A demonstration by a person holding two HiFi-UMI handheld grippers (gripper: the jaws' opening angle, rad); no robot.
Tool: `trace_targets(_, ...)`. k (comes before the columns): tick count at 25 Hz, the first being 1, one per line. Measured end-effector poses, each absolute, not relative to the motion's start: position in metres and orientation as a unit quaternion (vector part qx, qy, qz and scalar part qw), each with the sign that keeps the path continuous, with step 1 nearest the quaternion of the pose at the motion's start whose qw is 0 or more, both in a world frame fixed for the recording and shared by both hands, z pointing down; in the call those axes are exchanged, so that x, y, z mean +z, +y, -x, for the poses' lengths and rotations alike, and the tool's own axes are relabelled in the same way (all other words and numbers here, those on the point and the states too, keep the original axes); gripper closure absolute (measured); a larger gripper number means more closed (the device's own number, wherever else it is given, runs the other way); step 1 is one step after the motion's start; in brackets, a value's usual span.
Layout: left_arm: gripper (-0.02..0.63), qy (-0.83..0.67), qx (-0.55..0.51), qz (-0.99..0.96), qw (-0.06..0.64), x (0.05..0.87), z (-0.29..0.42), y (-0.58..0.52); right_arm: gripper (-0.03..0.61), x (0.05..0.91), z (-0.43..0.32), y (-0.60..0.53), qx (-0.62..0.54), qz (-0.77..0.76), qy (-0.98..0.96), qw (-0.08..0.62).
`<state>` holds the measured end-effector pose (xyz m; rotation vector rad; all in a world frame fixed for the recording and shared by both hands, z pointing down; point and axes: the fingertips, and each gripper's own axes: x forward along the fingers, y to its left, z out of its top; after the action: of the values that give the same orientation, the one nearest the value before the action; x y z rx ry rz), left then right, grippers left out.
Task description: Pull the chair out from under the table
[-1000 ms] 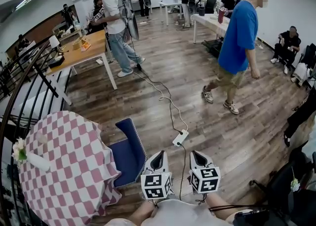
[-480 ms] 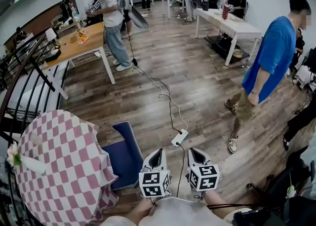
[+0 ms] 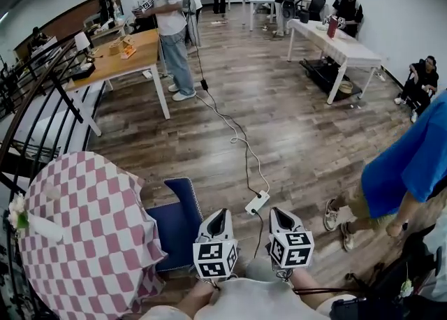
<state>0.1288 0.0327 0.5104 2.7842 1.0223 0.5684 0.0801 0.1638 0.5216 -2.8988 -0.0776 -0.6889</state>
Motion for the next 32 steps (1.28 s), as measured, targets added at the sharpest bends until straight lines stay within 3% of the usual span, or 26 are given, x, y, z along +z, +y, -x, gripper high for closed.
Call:
trace_targets(14,0.611,0.254,0.167,-0.949,0.086,0.514,-0.194,0.008,0.563,0.533,-0.165,0.156,-0.239,0.968,0.053,0.057)
trace_targets(32,0.612,0.044,0.188,-0.972,0.136,0.524,-0.379,0.043,0.563,0.550,-0.409,0.180,-0.281,0.921,0.271,-0.002)
